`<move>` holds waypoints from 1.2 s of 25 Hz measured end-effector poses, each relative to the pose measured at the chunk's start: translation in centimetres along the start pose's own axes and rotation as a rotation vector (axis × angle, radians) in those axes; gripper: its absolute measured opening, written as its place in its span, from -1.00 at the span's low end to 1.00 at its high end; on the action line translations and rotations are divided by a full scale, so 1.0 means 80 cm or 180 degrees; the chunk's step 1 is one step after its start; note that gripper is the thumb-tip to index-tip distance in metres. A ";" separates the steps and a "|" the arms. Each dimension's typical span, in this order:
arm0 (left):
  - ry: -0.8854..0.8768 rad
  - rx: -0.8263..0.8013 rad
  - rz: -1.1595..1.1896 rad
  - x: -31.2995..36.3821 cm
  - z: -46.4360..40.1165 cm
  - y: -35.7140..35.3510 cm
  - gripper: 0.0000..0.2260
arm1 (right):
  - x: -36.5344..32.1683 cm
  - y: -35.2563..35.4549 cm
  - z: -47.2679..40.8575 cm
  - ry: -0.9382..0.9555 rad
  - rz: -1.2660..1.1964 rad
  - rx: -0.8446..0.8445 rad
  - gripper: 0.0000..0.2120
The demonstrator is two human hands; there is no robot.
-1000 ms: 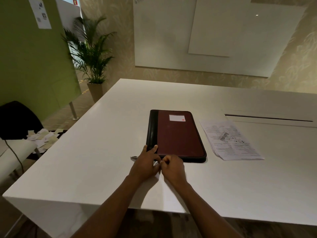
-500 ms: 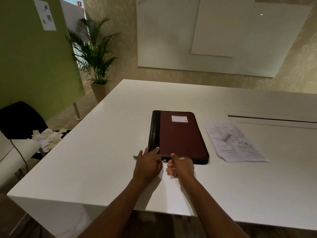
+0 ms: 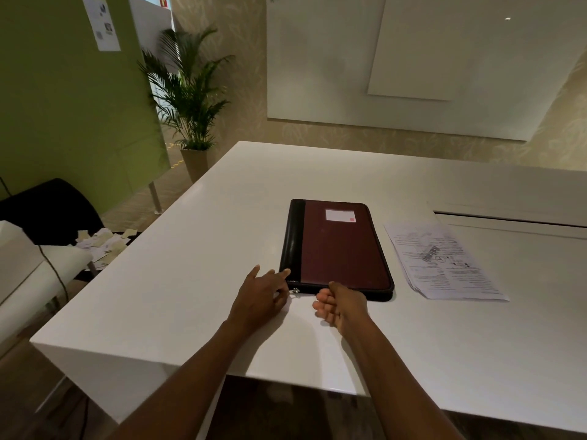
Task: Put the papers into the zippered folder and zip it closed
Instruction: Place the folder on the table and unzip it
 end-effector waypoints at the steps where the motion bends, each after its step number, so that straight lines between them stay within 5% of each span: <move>1: -0.0047 0.0113 -0.0025 -0.005 0.002 0.005 -0.94 | 0.001 0.001 -0.001 -0.0006 0.0005 -0.0025 -0.70; 7: 0.0302 0.0054 0.0115 -0.043 0.010 0.014 -0.96 | 0.002 -0.001 -0.001 -0.0022 -0.0002 0.0024 -0.73; 17: 0.0012 0.0402 0.0213 -0.038 0.001 0.032 -0.94 | -0.010 0.014 -0.013 0.0092 -0.0168 0.0718 -0.68; 19: 0.0139 0.0559 0.0303 -0.046 0.009 0.037 -0.82 | -0.015 0.025 -0.021 0.0107 -0.0227 0.0786 -0.69; 27: 0.0510 0.0375 0.0283 -0.060 0.020 0.030 -0.87 | -0.013 0.033 -0.034 0.0209 -0.0151 0.0696 -0.71; 30: 0.0192 0.0370 -0.0167 -0.052 0.014 0.028 -0.81 | -0.011 0.034 -0.035 0.0284 -0.0168 0.0712 -0.71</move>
Point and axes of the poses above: each hand's wrist, its own z-axis away from the middle knuckle, its own y-axis out of the back of the hand, x = y × z, the point moved 5 cm from there along -z, towards the middle knuckle, and after that the axes turned 5 degrees about x, right-handed, at the moved point
